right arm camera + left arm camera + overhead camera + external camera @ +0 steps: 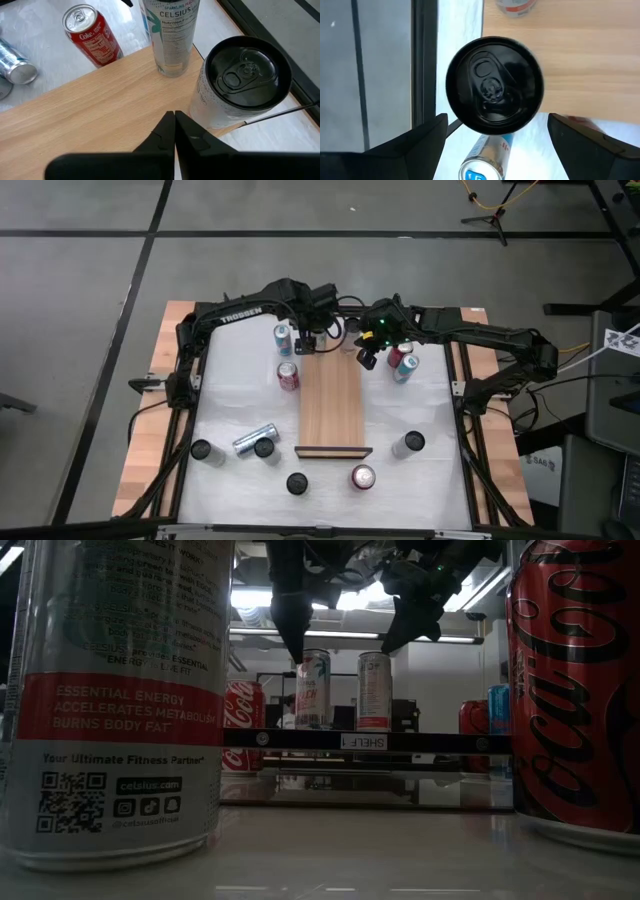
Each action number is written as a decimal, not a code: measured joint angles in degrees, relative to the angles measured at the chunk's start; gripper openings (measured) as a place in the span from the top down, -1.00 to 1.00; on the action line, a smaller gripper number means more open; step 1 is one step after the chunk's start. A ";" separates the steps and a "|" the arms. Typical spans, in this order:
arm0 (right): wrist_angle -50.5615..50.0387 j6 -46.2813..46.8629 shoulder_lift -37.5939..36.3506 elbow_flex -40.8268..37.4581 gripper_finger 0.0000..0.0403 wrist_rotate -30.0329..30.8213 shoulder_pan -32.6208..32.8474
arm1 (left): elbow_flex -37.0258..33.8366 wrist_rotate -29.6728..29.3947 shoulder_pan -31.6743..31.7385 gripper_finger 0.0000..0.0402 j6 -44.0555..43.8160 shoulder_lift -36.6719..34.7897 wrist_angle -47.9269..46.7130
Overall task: Place canned beverage on shelf
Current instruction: Put the white pink soda can on the shelf aligned with the other white pink soda can
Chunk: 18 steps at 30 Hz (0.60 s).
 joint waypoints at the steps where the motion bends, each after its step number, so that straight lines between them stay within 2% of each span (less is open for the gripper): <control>1: -0.02 0.00 0.00 0.01 1.00 -0.02 0.00 | 0.00 -0.12 -0.08 -0.66 -1.11 0.00 0.02; 18: -0.02 0.02 0.00 0.02 1.00 0.01 -0.02 | 0.00 0.27 -0.04 -0.66 -23.89 0.00 3.34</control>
